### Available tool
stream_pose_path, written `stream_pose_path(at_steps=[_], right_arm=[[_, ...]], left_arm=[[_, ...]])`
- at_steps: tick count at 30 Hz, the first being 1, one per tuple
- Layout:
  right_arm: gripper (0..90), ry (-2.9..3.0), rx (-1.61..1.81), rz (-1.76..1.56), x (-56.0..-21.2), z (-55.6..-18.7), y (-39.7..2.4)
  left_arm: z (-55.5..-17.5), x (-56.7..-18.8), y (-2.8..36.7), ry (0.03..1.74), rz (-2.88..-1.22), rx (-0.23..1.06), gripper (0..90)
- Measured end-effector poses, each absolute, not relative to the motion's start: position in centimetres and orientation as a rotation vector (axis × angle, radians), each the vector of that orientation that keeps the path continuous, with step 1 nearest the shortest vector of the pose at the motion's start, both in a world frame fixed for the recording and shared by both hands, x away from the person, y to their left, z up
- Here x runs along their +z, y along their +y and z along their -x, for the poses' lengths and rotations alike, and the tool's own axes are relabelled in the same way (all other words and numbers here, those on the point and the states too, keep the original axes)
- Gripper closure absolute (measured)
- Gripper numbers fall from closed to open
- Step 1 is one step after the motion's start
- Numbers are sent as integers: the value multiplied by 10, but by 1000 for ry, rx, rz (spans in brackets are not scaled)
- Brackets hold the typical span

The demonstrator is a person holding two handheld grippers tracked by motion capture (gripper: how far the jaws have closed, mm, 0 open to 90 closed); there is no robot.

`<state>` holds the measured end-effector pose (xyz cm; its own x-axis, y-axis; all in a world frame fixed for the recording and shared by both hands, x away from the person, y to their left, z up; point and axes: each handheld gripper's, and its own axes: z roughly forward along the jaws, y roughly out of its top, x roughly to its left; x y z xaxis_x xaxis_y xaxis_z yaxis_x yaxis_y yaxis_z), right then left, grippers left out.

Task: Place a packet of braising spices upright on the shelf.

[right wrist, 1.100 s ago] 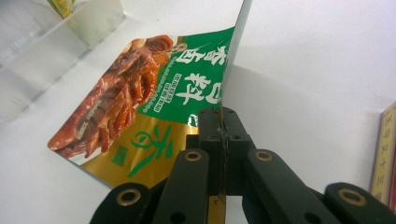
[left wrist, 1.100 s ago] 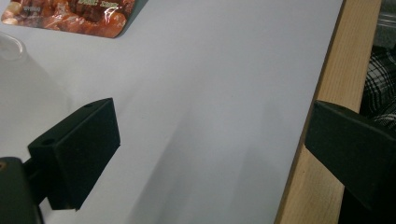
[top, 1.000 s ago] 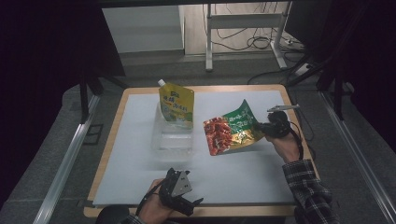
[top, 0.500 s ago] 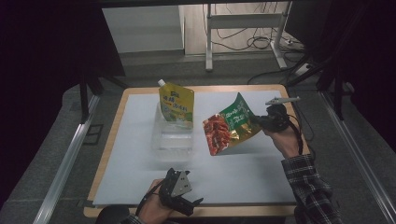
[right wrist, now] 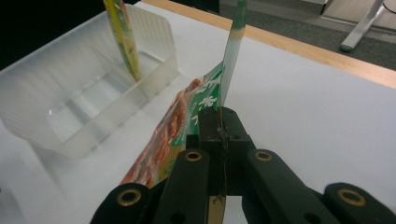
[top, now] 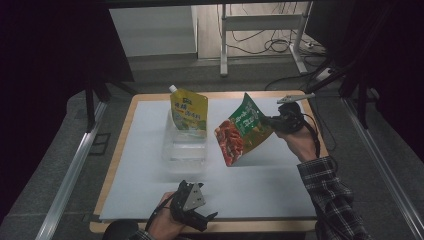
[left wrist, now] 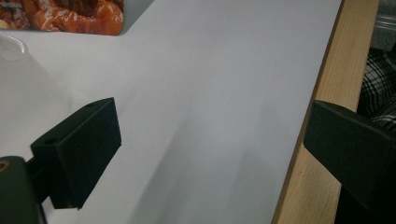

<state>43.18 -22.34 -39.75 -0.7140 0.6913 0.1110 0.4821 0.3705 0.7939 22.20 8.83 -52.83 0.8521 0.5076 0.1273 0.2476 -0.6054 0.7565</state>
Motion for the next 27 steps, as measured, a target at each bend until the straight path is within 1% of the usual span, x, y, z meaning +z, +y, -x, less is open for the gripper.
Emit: stream_pose_path(at_steps=[22, 27], right_arm=[[894, 2479, 1279, -861, -349, -429, -179], [894, 2480, 1265, -843, -342, -428, -175]], left_arm=[[-222, -527, 89, 538, -2244, 432, 43], [-222, -528, 89, 541, -2240, 431, 43]])
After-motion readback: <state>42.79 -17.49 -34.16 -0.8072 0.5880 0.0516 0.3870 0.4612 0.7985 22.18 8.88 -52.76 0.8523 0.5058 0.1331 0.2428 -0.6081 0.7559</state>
